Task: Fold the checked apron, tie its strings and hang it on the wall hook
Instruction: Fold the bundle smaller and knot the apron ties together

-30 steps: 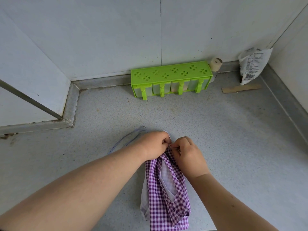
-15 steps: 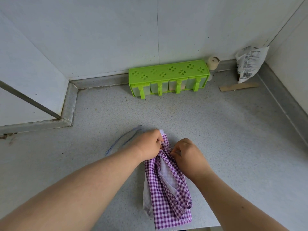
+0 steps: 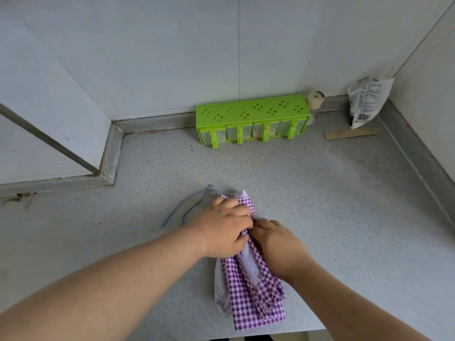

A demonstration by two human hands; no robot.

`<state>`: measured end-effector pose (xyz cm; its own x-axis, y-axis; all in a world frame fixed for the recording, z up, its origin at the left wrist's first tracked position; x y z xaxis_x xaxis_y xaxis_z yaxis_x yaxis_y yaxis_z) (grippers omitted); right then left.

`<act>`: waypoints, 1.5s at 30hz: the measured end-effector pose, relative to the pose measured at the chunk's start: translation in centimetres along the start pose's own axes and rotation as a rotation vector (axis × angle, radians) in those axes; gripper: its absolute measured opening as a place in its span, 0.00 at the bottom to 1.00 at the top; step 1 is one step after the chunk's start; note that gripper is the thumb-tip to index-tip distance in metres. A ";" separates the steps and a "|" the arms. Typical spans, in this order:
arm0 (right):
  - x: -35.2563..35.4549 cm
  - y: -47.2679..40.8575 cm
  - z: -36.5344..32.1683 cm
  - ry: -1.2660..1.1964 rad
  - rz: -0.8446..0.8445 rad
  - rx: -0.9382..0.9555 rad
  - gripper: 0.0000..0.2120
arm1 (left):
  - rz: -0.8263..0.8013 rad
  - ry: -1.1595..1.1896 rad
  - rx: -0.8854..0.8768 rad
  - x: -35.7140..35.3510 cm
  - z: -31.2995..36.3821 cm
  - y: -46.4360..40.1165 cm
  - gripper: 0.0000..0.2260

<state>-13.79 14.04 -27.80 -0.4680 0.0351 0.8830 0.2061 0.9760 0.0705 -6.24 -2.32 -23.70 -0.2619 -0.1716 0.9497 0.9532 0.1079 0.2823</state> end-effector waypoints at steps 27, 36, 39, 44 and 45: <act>-1.6 1.1 -4.0 -0.104 -0.217 -0.072 0.39 | -0.231 0.607 0.534 -3.6 0.0 3.1 0.19; -3.0 1.1 -6.2 0.198 -0.406 -0.157 0.50 | -0.295 0.584 0.803 -5.9 -0.6 4.2 0.13; -2.6 0.3 -6.8 0.102 -0.370 -0.190 0.48 | -0.395 0.631 0.786 -5.3 -1.2 4.3 0.11; 1.9 -1.3 -5.7 -0.007 -0.014 -0.128 0.19 | -0.362 0.907 0.910 -4.3 -3.1 3.5 0.14; 2.7 -1.8 -5.4 -0.013 0.080 -0.133 0.16 | -0.296 1.017 0.966 -4.4 -3.5 3.2 0.14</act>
<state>-10.83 11.21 -23.05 -0.4566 0.1151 0.8822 0.3548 0.9329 0.0620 -1.54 -4.69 -27.46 0.1842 -0.8741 0.4494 0.3013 0.4854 0.8207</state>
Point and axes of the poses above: each hand's wrist, its own y-axis away from the middle knuckle, its own x-axis out of the back of the hand, z = x × y, the point moved 2 cm from there along -y, towards the middle knuckle, and after that the axes turned 13 degrees about x, right-handed, at the moved point
